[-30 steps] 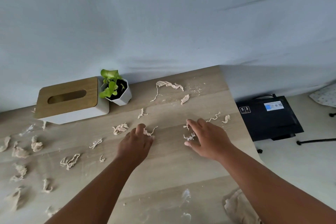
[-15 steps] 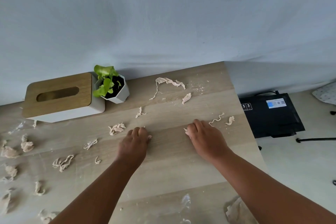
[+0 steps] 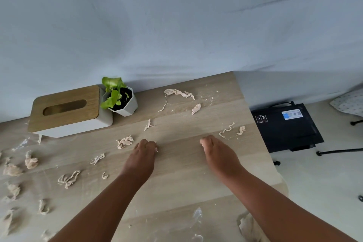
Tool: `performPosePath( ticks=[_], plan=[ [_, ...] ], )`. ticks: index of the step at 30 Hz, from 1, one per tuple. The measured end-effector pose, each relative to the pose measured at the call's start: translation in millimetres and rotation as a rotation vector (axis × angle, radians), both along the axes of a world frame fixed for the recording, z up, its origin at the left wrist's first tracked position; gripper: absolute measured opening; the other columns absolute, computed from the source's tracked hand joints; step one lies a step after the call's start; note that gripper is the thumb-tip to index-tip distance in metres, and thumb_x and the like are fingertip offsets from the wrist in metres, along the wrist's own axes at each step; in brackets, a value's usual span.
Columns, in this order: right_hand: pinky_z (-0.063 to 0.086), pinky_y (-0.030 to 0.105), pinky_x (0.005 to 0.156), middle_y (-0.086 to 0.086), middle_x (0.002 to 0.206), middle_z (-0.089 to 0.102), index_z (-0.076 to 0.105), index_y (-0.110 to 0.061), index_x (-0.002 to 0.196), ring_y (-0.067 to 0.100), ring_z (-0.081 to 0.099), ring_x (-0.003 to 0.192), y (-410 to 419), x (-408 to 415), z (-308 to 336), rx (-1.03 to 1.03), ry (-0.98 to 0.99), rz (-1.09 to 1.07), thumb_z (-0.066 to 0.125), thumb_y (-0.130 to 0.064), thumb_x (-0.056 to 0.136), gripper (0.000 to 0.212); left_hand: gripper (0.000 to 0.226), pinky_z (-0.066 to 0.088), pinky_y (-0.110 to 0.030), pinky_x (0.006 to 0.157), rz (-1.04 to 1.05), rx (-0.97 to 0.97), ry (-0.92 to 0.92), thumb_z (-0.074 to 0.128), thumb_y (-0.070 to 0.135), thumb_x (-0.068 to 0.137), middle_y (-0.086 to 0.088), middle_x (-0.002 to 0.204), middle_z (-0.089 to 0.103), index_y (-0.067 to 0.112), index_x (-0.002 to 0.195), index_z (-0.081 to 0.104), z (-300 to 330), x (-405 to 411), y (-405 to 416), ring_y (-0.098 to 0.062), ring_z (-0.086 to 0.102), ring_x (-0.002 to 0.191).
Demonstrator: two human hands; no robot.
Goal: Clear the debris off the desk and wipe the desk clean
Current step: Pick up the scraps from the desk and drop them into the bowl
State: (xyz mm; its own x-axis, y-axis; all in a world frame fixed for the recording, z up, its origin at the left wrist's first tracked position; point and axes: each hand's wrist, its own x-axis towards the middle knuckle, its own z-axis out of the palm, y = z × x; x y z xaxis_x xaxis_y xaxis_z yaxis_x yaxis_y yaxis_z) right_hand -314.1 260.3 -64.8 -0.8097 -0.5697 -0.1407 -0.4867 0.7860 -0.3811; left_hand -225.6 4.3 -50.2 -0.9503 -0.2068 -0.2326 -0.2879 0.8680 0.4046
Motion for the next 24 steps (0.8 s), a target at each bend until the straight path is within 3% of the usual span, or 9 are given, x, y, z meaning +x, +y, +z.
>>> performPosePath(
  ticks=[6, 8, 10, 11, 14, 16, 19, 21, 24],
  plan=[
    [0.043, 0.034, 0.064, 0.01, 0.097, 0.062, 0.059, -0.006, 0.104, 0.031, 0.061, 0.082, 25, 3, 5, -0.107, -0.023, -0.157, 0.056, -0.012, 0.102, 0.007, 0.022, 0.044, -0.042, 0.075, -0.031, -0.006, -0.014, 0.048, 0.023, 0.106, -0.008, 0.091, 0.052, 0.007, 0.093, 0.055, 16, -1, 9, -0.032, 0.056, 0.085],
    [0.04, 0.035, 0.062, 0.014, 0.095, 0.063, 0.06, -0.002, 0.101, 0.035, 0.062, 0.079, 36, 2, 4, -0.098, -0.024, -0.209, 0.056, -0.016, 0.104, 0.015, 0.025, 0.035, -0.038, 0.067, -0.025, 0.012, 0.004, 0.047, 0.028, 0.106, -0.005, 0.083, 0.047, 0.012, 0.087, 0.045, 20, 1, 12, -0.033, 0.052, 0.078],
    [0.04, 0.033, 0.067, 0.013, 0.104, 0.063, 0.059, -0.001, 0.108, 0.035, 0.064, 0.086, 49, 1, 5, -0.091, -0.067, -0.264, 0.056, -0.005, 0.1, 0.01, 0.028, 0.031, -0.037, 0.065, -0.014, 0.031, 0.012, 0.047, 0.031, 0.106, -0.003, 0.078, 0.046, 0.015, 0.084, 0.039, 22, 2, 16, -0.033, 0.049, 0.073],
    [0.042, 0.034, 0.069, 0.012, 0.108, 0.062, 0.059, -0.002, 0.113, 0.034, 0.064, 0.09, 55, 0, 6, -0.088, -0.093, -0.296, 0.054, 0.002, 0.095, 0.019, 0.029, 0.031, -0.037, 0.064, -0.002, 0.042, 0.008, 0.046, 0.032, 0.106, -0.002, 0.077, 0.046, 0.014, 0.084, 0.039, 23, 2, 17, -0.031, 0.047, 0.07],
    [0.053, 0.039, 0.083, 0.008, 0.11, 0.061, 0.058, -0.006, 0.121, 0.027, 0.064, 0.098, 72, -2, 9, -0.099, -0.123, -0.393, 0.047, 0.009, 0.086, 0.04, 0.029, 0.035, -0.039, 0.06, 0.027, 0.088, 0.006, 0.046, 0.031, 0.106, 0.001, 0.071, 0.05, 0.011, 0.086, 0.042, 22, 1, 19, -0.029, 0.05, 0.066],
    [0.052, 0.037, 0.085, 0.006, 0.109, 0.062, 0.059, -0.007, 0.123, 0.024, 0.063, 0.099, 80, -6, 8, -0.118, -0.13, -0.47, 0.046, 0.009, 0.085, 0.043, 0.021, 0.043, -0.037, 0.063, 0.03, 0.114, 0.01, 0.046, 0.027, 0.106, 0.002, 0.075, 0.058, 0.015, 0.088, 0.046, 22, 1, 20, -0.024, 0.056, 0.069],
    [0.045, 0.029, 0.076, -0.001, 0.103, 0.063, 0.06, -0.017, 0.118, 0.024, 0.062, 0.098, 88, -14, 8, -0.15, -0.199, -0.639, 0.042, 0.002, 0.092, 0.037, 0.014, 0.044, -0.028, 0.064, 0.049, 0.144, -0.004, 0.045, 0.02, 0.105, 0.009, 0.083, 0.064, 0.028, 0.095, 0.05, 21, -2, 20, -0.01, 0.059, 0.077],
    [0.048, 0.034, 0.08, 0.003, 0.109, 0.064, 0.058, -0.015, 0.124, 0.029, 0.064, 0.1, 92, -19, 8, -0.088, -0.155, -0.66, 0.04, 0.002, 0.093, 0.04, 0.017, 0.041, -0.022, 0.065, 0.059, 0.155, -0.01, 0.046, 0.018, 0.104, 0.01, 0.086, 0.063, 0.031, 0.1, 0.056, 20, -5, 20, -0.008, 0.059, 0.08],
    [0.05, 0.04, 0.076, 0.008, 0.108, 0.067, 0.057, -0.012, 0.115, 0.035, 0.067, 0.096, 90, -28, 8, -0.046, -0.082, -0.67, 0.043, -0.013, 0.102, 0.02, 0.016, 0.043, -0.028, 0.074, 0.02, 0.149, 0.025, 0.047, 0.017, 0.104, 0.007, 0.093, 0.063, 0.023, 0.107, 0.062, 21, -7, 20, -0.014, 0.058, 0.087]
  ],
)
